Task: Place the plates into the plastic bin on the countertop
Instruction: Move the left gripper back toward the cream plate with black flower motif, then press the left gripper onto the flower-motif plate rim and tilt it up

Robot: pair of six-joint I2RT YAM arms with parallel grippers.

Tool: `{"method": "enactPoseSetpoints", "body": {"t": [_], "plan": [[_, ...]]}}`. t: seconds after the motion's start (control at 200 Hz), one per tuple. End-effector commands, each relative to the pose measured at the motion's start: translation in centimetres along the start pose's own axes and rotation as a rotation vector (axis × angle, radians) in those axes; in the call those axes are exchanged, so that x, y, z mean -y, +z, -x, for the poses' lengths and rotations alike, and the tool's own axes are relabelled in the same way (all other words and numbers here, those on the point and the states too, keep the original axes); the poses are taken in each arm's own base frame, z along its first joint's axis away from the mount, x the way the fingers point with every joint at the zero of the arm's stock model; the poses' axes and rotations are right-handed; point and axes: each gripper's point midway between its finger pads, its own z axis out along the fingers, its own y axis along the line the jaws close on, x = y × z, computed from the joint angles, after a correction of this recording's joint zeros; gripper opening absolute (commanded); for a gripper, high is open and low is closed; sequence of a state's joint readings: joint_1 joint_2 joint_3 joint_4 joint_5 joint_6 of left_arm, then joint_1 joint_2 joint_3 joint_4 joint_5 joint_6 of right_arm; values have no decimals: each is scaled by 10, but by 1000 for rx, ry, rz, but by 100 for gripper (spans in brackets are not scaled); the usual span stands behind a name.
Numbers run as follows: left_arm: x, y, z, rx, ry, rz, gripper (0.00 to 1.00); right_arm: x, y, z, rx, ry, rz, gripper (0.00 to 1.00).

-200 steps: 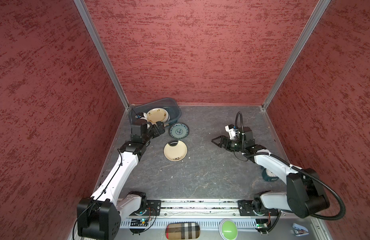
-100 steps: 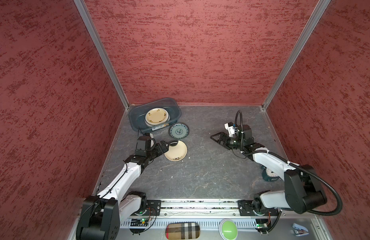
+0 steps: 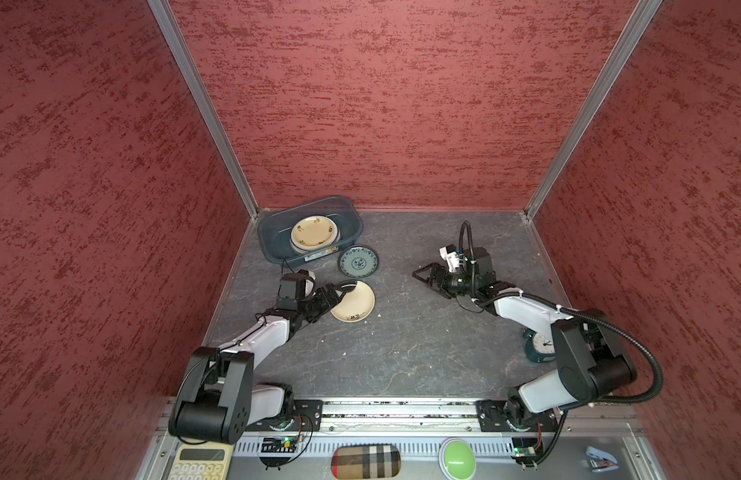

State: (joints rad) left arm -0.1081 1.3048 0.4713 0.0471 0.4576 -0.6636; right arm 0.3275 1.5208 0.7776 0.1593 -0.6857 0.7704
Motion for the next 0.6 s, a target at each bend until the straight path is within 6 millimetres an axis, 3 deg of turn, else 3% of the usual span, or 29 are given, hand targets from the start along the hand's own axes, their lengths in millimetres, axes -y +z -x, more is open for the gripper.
{"method": "enactPoseSetpoints", "body": {"t": [0.0,0.466,0.596], "plan": [[1,4,10,35,25,-25,84,-18,4,16,43,-28,49,93],[-26,13,6,3,9,41,72,-7,11,16,34,-22,18,93],[-33,17,6,-4,3,77,60,-4,13,15,28,-16,14,93]]}}
